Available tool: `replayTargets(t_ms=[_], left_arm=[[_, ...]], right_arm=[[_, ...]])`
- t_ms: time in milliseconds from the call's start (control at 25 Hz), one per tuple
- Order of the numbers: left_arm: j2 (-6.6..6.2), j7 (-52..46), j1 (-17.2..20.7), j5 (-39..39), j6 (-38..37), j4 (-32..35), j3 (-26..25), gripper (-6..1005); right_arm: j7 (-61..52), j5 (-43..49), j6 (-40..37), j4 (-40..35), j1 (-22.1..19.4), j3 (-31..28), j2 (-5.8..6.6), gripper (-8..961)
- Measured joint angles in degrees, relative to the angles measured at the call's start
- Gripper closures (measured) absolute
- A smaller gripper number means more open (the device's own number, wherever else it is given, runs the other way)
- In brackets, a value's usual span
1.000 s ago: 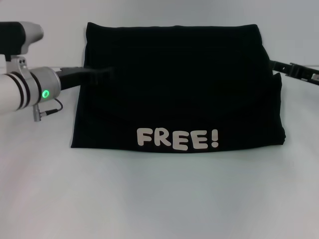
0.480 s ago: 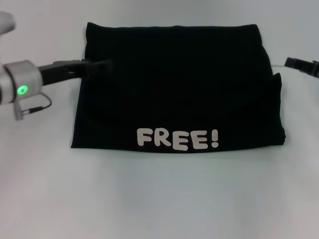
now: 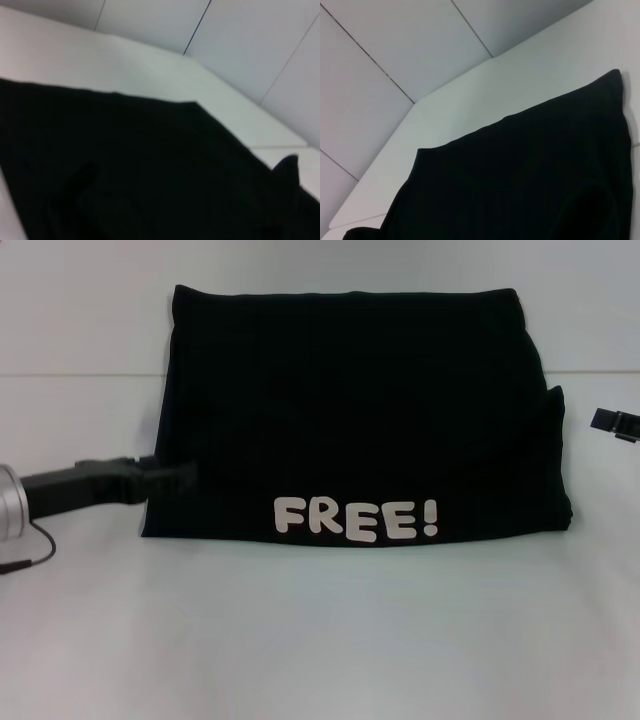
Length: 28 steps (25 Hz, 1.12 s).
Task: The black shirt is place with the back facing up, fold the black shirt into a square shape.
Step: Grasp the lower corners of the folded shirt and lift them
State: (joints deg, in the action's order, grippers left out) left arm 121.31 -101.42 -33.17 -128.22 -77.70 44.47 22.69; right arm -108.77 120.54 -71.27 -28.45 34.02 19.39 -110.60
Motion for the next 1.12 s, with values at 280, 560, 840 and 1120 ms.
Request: replayTargets(t_ms=[280,560,840,1120], left_arm=[[1.14,3.1,0.7,-1.2,8.6,-1.8,5.9,249],[1.28,10.1,0.4,-2.5,13.4,-3.4,7.4,251],[1.3,16.1,0.8,-4.2,13.5,-3.6,7.2,253],[1.35,16.9,0.7,-6.7,13.7,-3.9,7.5,255]], right_arm=[[-0.3,0.2,1.2,0.3,0.6,0.4,-0.56,305],[-1.7,0.4,1.7,0.4,1.1,0.5,-0.67,310],[-1.7,0.4,2.1,1.2,1.0,0.5,-0.78,315],[-1.7,0.4,2.1,1.2,1.0,0.5,-0.99,320]])
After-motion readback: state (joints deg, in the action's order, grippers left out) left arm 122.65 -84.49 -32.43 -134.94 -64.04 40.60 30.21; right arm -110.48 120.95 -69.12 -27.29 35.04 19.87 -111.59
